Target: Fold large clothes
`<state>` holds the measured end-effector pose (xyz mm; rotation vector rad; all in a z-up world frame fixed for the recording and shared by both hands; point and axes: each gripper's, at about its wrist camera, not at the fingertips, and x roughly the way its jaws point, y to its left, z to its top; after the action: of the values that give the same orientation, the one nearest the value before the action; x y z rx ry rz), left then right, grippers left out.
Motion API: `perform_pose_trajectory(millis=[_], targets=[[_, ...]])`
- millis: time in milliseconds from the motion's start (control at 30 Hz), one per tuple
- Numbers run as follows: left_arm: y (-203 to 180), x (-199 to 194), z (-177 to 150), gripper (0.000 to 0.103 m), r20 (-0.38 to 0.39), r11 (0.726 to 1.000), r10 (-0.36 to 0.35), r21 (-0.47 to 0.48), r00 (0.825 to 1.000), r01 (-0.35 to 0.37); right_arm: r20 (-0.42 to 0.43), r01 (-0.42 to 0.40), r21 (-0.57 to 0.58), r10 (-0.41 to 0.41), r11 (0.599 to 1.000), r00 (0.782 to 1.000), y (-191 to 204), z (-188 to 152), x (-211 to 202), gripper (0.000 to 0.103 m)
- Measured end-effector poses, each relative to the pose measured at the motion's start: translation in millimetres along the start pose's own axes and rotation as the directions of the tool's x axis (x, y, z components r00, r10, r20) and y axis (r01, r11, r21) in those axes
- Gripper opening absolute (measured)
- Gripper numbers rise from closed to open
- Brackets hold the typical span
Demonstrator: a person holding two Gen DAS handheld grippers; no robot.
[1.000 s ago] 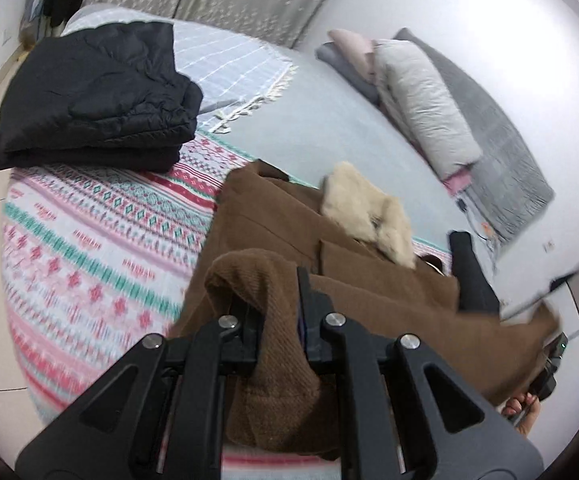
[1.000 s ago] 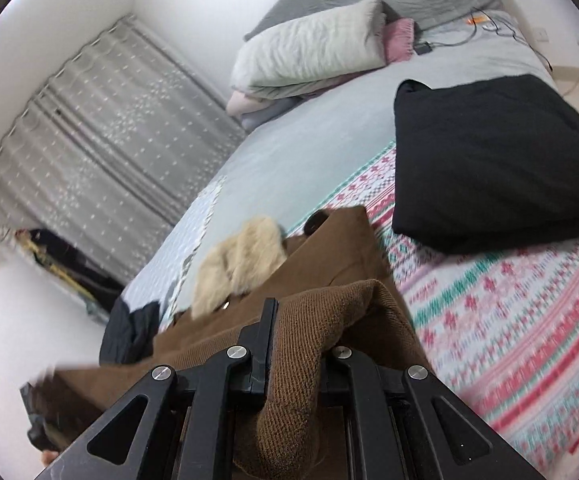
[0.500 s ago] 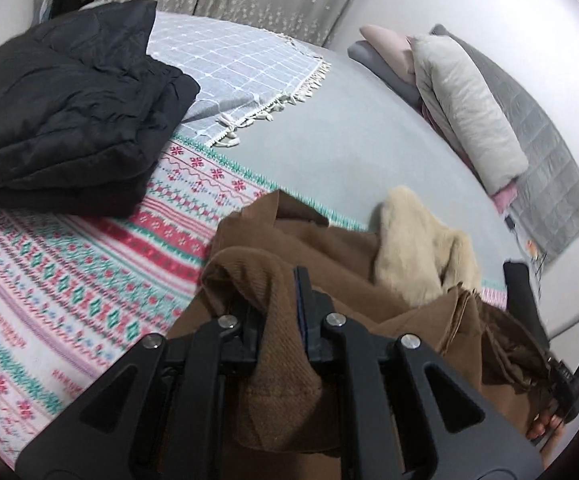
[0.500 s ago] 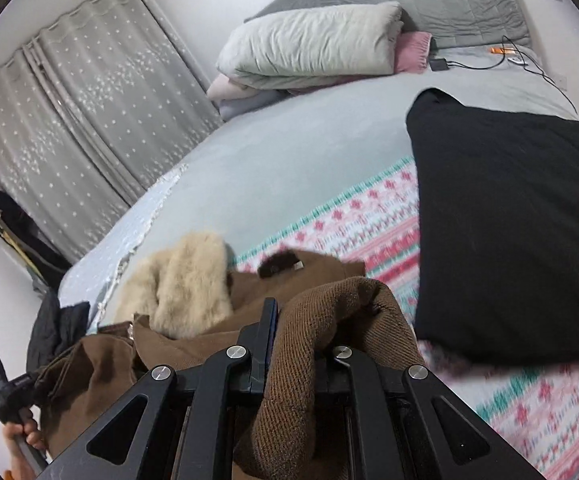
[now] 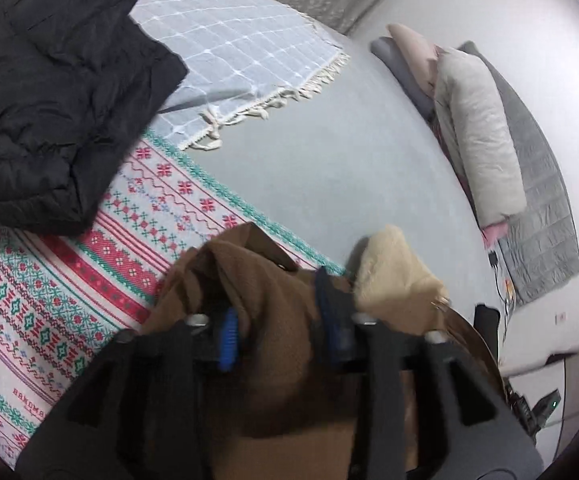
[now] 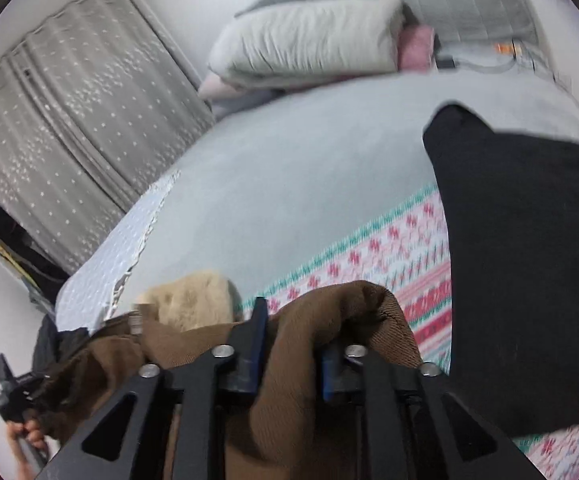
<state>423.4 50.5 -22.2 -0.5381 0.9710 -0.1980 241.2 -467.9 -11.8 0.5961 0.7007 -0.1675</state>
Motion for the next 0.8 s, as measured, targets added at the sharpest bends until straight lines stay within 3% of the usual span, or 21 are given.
perform_pose_trajectory(millis=[67, 133, 200, 267, 400, 467, 567, 700, 733, 767, 800], targets=[[-4, -18, -5, 0.076, 0.074, 0.998, -0.004, 0.068, 0.997, -0.001, 0.031, -0.013, -0.009, 0.014, 1.000, 0.999, -3, -5, -14, 0.048], [-7, -37, -12, 0.081, 0.152, 0.988, 0.012, 0.148, 0.988, -0.035, 0.102, 0.004, -0.029, -0.001, 1.000, 0.995, -9, -7, -34, 0.064], [-10, -40, -15, 0.081, 0.161, 0.971, 0.039, 0.225, 0.986, -0.075, 0.118, 0.002, -0.038, 0.002, 0.999, 0.993, -16, -9, -47, 0.064], [-12, -38, -21, 0.081, 0.160, 0.935, 0.093, 0.326, 0.983, -0.142, 0.093, 0.005, -0.062, 0.001, 0.998, 0.996, -22, -11, -52, 0.064], [-11, -11, -34, 0.081, 0.149, 0.821, 0.236, 0.499, 0.960, -0.279, 0.041, 0.087, -0.197, -0.081, 0.977, 0.996, -20, -22, -43, 0.064], [-7, 10, -38, 0.081, 0.102, 0.790, 0.286, 0.537, 0.953, -0.294, 0.005, 0.129, -0.254, -0.132, 0.959, 0.991, -18, -29, -28, 0.064], [-8, 29, -36, 0.079, 0.060, 0.798, 0.279, 0.540, 0.958, -0.267, -0.044, 0.169, -0.305, -0.191, 0.937, 0.981, -15, -31, 1, 0.064], [-10, 47, -25, 0.077, 0.027, 0.845, 0.241, 0.485, 0.970, -0.223, -0.101, 0.180, -0.325, -0.223, 0.928, 0.970, -11, -24, 43, 0.064], [-8, 51, -21, 0.071, 0.026, 0.859, 0.245, 0.458, 0.969, -0.229, -0.111, 0.181, -0.314, -0.225, 0.932, 0.968, -12, -21, 52, 0.064], [-9, 52, -20, 0.050, 0.045, 0.861, 0.252, 0.445, 0.967, -0.246, -0.117, 0.180, -0.299, -0.223, 0.937, 0.968, -13, -19, 61, 0.063], [-10, 50, -21, 0.034, 0.072, 0.864, 0.249, 0.435, 0.966, -0.255, -0.109, 0.181, -0.286, -0.220, 0.941, 0.969, -12, -17, 64, 0.054]])
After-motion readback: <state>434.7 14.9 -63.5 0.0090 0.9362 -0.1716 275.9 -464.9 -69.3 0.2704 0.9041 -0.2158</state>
